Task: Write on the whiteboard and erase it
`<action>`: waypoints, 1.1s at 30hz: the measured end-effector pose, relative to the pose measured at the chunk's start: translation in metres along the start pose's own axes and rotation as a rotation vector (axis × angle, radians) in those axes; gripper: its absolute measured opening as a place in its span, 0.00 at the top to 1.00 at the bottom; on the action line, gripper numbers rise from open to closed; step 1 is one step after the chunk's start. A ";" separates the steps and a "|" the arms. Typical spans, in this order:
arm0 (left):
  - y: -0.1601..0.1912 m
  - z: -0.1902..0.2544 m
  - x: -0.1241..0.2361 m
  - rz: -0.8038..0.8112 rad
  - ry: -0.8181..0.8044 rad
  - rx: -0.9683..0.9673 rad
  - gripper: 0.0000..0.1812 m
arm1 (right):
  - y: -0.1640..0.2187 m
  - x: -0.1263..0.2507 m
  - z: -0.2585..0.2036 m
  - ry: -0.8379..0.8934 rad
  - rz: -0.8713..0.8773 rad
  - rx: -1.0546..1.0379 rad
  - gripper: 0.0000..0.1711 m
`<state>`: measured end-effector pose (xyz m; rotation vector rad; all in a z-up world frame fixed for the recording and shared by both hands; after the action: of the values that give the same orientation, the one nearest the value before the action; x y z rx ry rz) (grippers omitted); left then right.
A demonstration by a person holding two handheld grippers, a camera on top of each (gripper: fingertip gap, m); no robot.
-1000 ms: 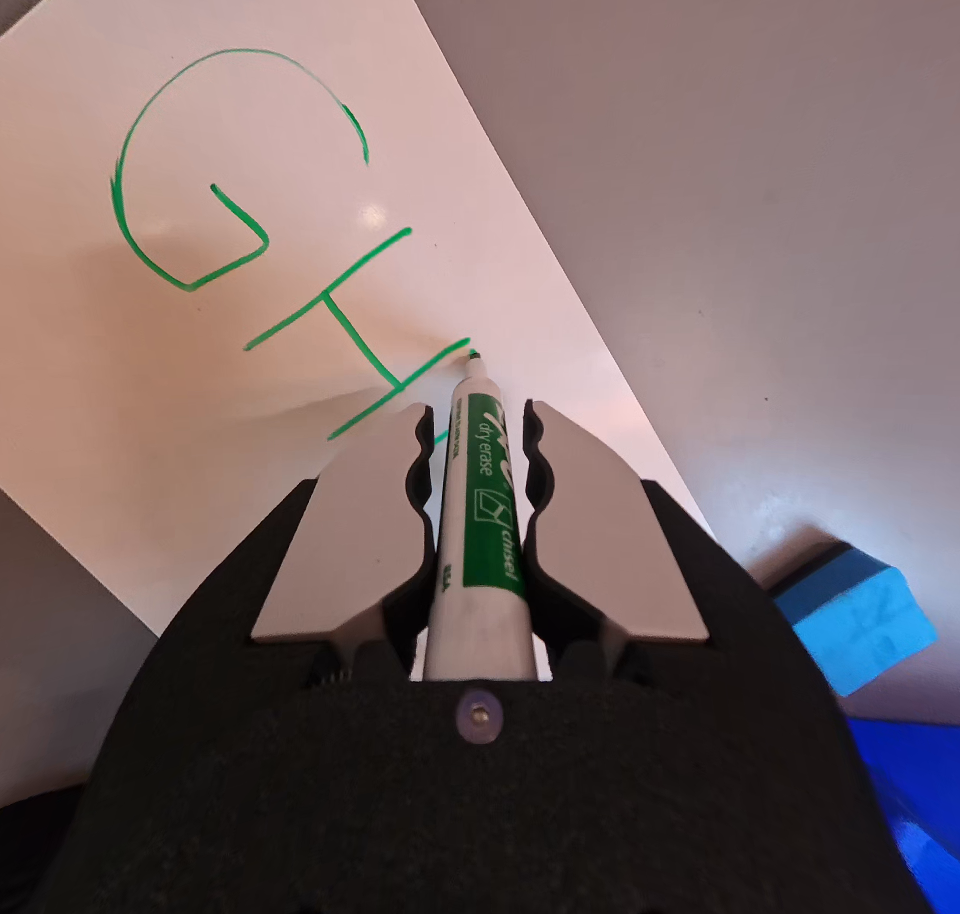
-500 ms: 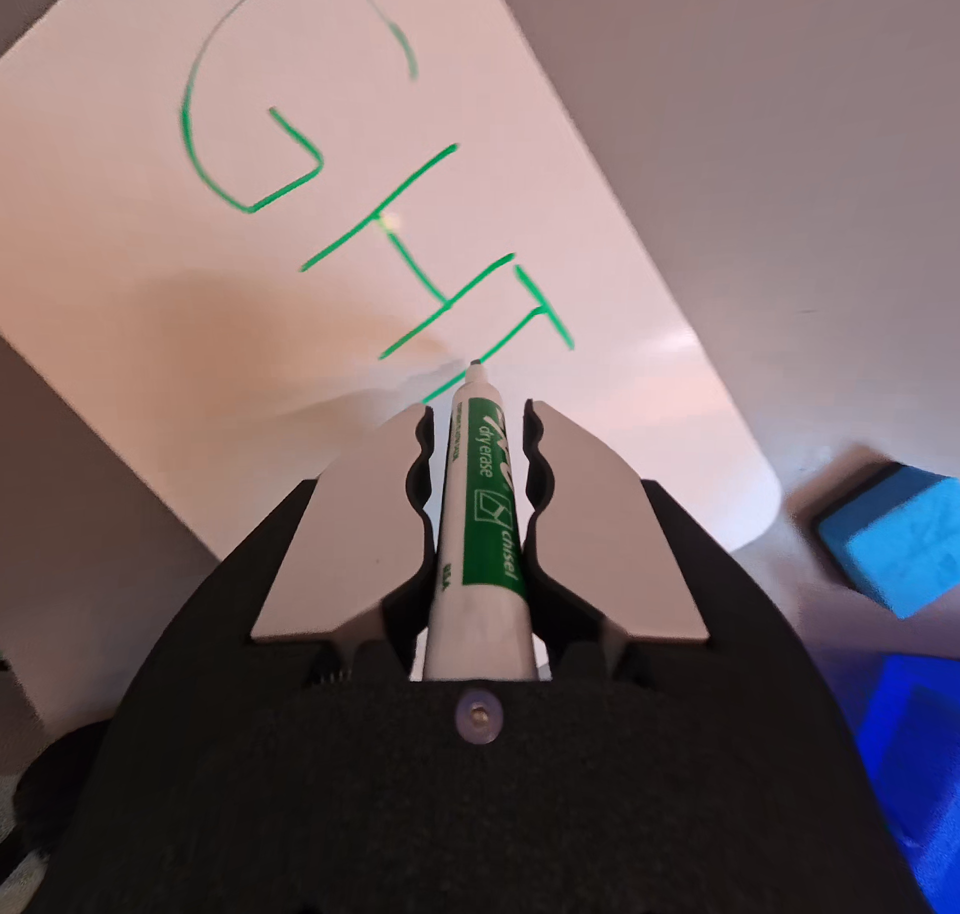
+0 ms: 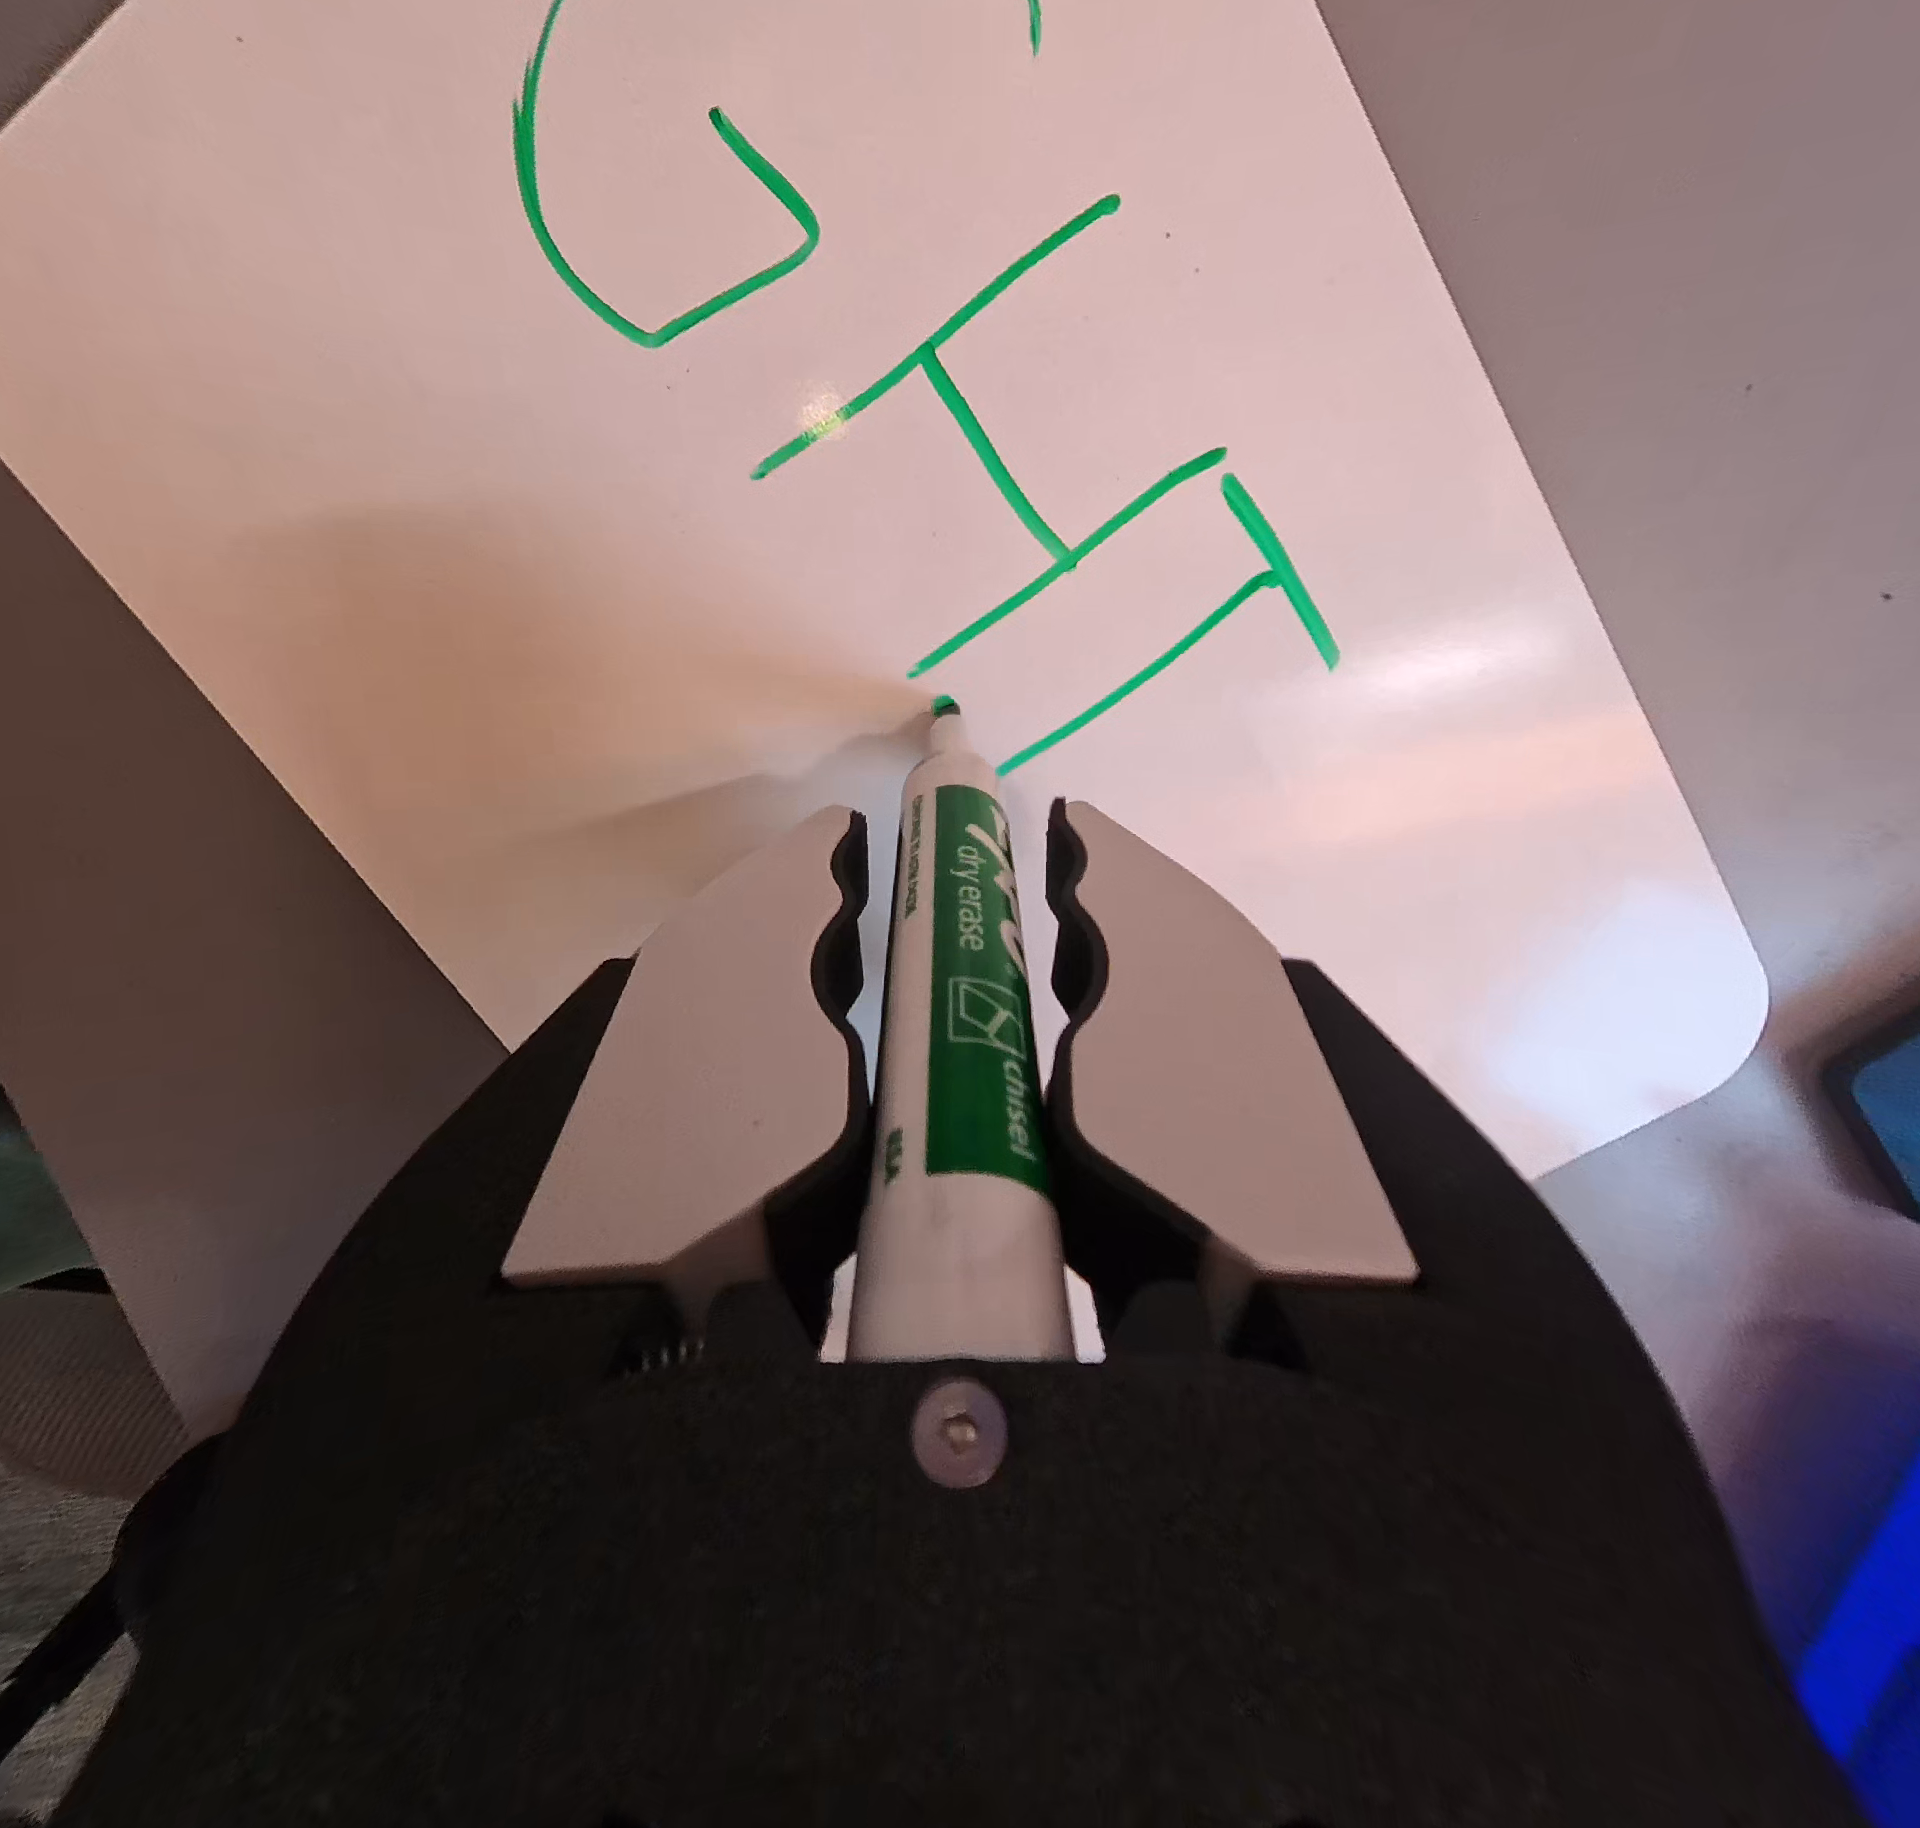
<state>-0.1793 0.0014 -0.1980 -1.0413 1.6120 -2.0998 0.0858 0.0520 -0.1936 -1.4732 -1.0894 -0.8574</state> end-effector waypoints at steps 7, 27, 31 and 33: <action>0.000 0.000 0.000 0.000 0.002 0.000 0.89 | 0.020 0.012 0.014 0.062 -0.040 -0.062 0.80; 0.000 -0.002 0.000 0.005 -0.008 0.004 0.89 | 0.016 0.027 0.053 0.122 0.026 -0.095 0.80; 0.000 -0.003 0.001 0.009 -0.013 0.006 0.89 | 0.012 0.026 0.058 0.127 0.020 -0.085 0.80; 0.000 -0.003 0.001 0.009 -0.015 0.003 0.89 | 0.011 0.026 0.060 0.130 0.016 -0.084 0.80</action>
<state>-0.1818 0.0029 -0.1978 -1.0445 1.6027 -2.0835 0.1021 0.1158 -0.1843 -1.4718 -0.9543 -0.9845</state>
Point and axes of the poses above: each gripper's, where its closed fingertips meet, x back along the fingers, y out of its underside, z = x × y across the jaws, the point moved 9 cm from there along x, back along the fingers, and after that the axes turned 9 degrees about -y, right-handed, at the moved point
